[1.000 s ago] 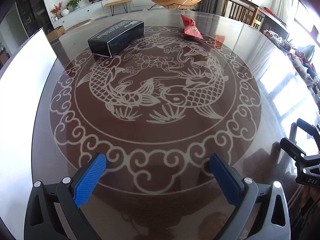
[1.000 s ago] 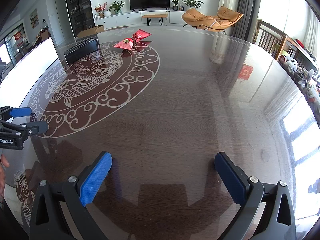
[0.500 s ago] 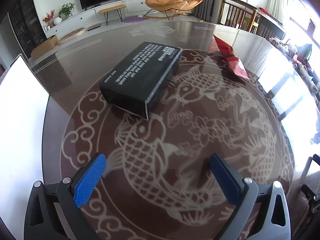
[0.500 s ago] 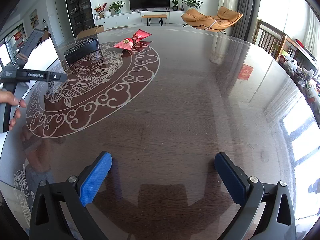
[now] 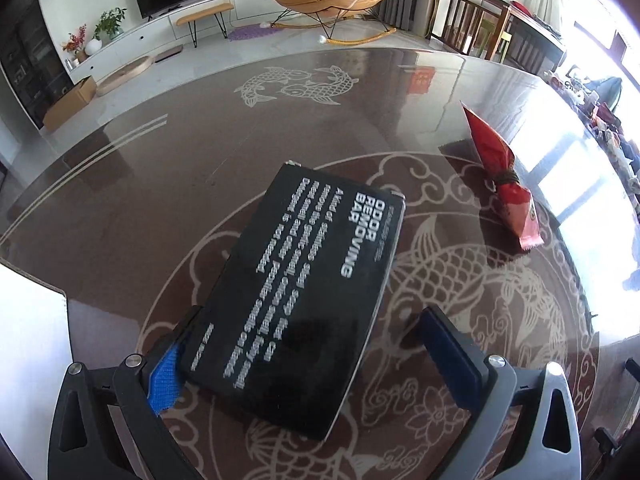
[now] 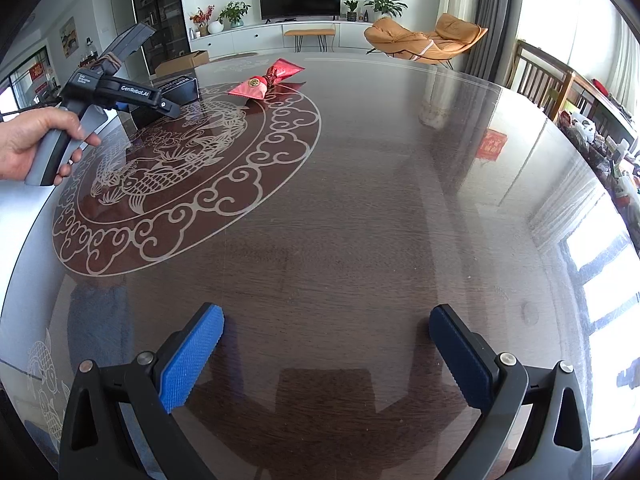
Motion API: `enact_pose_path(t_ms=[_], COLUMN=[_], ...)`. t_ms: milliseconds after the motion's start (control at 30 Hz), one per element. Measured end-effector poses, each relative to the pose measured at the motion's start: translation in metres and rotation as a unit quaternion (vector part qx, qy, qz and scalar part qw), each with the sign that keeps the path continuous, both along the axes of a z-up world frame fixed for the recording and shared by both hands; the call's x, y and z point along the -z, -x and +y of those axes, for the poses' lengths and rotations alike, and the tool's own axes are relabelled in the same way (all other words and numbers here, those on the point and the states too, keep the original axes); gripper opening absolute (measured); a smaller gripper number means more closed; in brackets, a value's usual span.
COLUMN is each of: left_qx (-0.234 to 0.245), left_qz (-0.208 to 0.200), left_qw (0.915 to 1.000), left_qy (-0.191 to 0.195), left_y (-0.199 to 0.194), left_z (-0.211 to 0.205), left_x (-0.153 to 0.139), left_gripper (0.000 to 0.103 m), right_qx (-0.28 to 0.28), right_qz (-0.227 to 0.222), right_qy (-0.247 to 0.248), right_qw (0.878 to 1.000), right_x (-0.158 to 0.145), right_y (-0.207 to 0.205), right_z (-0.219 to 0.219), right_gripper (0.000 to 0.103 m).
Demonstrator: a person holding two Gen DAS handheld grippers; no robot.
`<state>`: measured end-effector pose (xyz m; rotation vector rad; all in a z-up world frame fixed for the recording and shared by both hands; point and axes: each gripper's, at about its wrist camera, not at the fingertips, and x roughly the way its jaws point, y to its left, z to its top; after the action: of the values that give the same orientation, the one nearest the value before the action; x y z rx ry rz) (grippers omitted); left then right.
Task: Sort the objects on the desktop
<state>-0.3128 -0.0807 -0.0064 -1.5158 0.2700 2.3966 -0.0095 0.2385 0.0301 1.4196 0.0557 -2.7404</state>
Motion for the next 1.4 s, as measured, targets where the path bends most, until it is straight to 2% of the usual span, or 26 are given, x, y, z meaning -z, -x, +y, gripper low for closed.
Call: enact_pose_path(t_ms=[167, 267, 333, 367, 400, 467, 600, 733, 933, 1067, 1233, 1267, 1333, 1367, 1400], left_qx=[-0.062, -0.06, -0.055, -0.063, -0.071, -0.091, -0.115, -0.106, -0.116, -0.13, -0.138, -0.136, -0.126, -0.126, -0.127], left_qz=[0.0, -0.024, -0.012, -0.003, -0.003, 0.007, 0.038, 0.064, 0.07, 0.074, 0.089, 0.091, 0.085, 0.078, 0.073], left_qw=[0.9981, 0.9979, 0.9984, 0.998, 0.9973, 0.9955, 0.9926, 0.9922, 0.9906, 0.9883, 0.9861, 0.9862, 0.9882, 0.9888, 0.9891], left_qy=[0.0, 0.006, 0.006, -0.002, -0.017, -0.026, -0.014, -0.01, -0.018, -0.031, -0.026, -0.024, -0.018, -0.012, -0.013], left_y=[0.015, 0.019, 0.015, 0.012, 0.009, -0.001, -0.037, -0.097, -0.176, -0.207, -0.212, -0.214, -0.208, -0.207, -0.206], left_z=[0.007, 0.011, 0.009, 0.007, 0.002, -0.003, -0.008, -0.009, -0.019, -0.018, -0.017, -0.015, -0.01, -0.009, -0.01], left_x=[0.003, 0.0, -0.003, -0.005, -0.007, -0.009, -0.006, 0.001, 0.002, 0.002, 0.006, 0.006, 0.007, 0.008, 0.009], left_gripper=[0.103, 0.103, 0.09, 0.073, 0.065, 0.059, 0.059, 0.059, 0.058, 0.058, 0.059, 0.06, 0.075, 0.092, 0.097], right_qx=[0.0, 0.0, 0.0, 0.0, 0.0, 0.0, 0.0, 0.0, -0.002, -0.001, -0.005, -0.006, -0.006, -0.006, -0.005], right_qz=[0.0, 0.0, 0.0, 0.0, 0.0, 0.0, 0.0, 0.001, 0.004, 0.007, 0.004, 0.003, 0.003, 0.003, 0.003], right_qy=[0.0, 0.0, 0.0, 0.0, 0.0, 0.0, 0.0, 0.001, 0.009, 0.013, 0.004, 0.002, -0.001, -0.001, -0.001], right_qw=[1.0, 1.0, 1.0, 1.0, 1.0, 1.0, 1.0, 1.0, 1.0, 1.0, 1.0, 1.0, 1.0, 1.0, 1.0], right_x=[0.0, 0.0, 0.0, 0.0, 0.0, 0.0, 0.0, 0.0, -0.002, -0.003, -0.002, -0.001, -0.001, -0.001, -0.001], right_y=[0.0, 0.0, 0.0, 0.0, 0.0, 0.001, 0.0, 0.001, 0.001, 0.001, 0.003, 0.002, 0.002, 0.001, 0.001], right_z=[0.0, 0.0, 0.0, 0.0, 0.0, 0.0, 0.0, 0.0, 0.0, 0.001, -0.002, -0.003, -0.004, -0.004, -0.003], right_gripper=[0.103, 0.103, 0.103, 0.103, 0.103, 0.103, 0.103, 0.103, 0.103, 0.103, 0.103, 0.103, 0.103, 0.103, 0.103])
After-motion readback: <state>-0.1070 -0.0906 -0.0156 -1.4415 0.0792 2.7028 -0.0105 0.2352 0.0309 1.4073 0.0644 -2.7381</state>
